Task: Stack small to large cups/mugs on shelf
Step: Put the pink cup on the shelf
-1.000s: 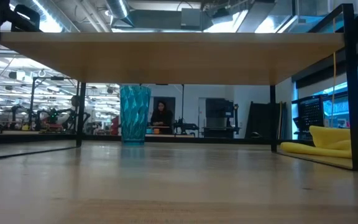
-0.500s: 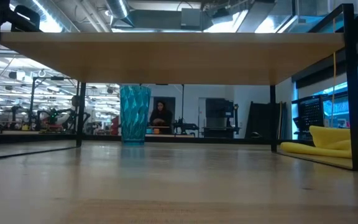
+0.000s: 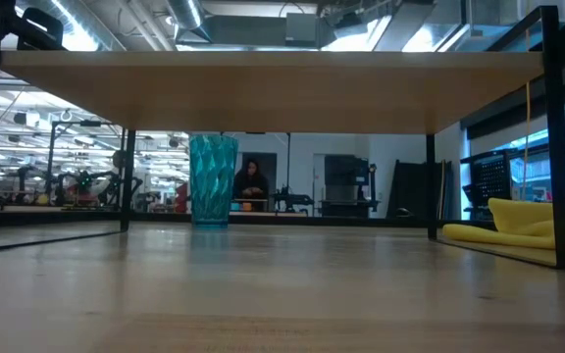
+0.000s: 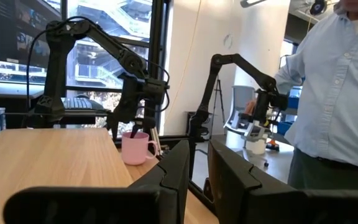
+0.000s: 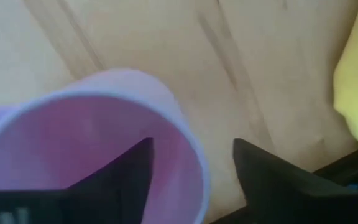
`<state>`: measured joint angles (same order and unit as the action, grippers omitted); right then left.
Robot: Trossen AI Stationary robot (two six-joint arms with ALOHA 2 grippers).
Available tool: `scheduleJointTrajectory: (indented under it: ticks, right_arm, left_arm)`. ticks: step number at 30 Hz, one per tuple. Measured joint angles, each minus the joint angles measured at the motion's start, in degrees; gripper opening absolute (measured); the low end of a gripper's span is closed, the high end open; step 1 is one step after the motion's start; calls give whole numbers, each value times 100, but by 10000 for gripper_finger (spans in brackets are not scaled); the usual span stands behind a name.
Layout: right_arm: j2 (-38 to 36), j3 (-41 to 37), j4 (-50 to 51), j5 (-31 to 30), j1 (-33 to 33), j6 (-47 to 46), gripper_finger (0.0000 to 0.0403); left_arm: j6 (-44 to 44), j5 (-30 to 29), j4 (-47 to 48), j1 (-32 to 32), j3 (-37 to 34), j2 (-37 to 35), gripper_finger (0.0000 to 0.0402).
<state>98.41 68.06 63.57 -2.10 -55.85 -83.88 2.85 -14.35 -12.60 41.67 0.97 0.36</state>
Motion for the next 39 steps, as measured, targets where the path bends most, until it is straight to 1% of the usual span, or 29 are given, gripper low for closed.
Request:
scheduleJointTrajectory:
  ticks: [3, 9, 10, 11, 16, 20, 26, 29, 31, 34, 39]
  right_arm:
    - [-19, 0, 65, -49, 63, 14, 163]
    - [-26, 1, 59, -28, 63, 27, 40]
    - [-36, 3, 44, -30, 65, 8, 24]
    - [-56, 18, 29, -57, 66, 34, 15]
    - [-71, 8, 59, -17, 139, 18, 23]
    - [-263, -7, 108, -91, 263, 18, 10]
    - [-903, 2, 118, 25, 416, 22, 8]
    - [-1340, 198, 61, 95, 473, 84, 8]
    - [-1546, 484, 59, 242, 549, 444, 8]
    - [-1590, 1155, 432, 202, 813, 1443, 13]
    - [-1265, 2278, 1425, -158, 1842, 3719, 19]
  left_arm:
    - [0, 1, 2, 0, 0, 0, 53]
    - [0, 1, 2, 0, 0, 0, 53]
    - [0, 1, 4, 0, 0, 0, 53]
    - [0, 1, 4, 0, 0, 0, 53]
    - [0, -12, 4, -1, 0, 0, 53]
    - [-2, -184, -3, -1, 0, 0, 53]
    - [1, -361, -40, -1, 0, 0, 53]
    - [2, -550, -42, -2, 0, 0, 53]
    - [0, -651, -37, -2, 0, 0, 53]
    - [-2, -724, -16, 0, 0, 2, 53]
    - [-2, -745, 7, 0, 0, 0, 53]
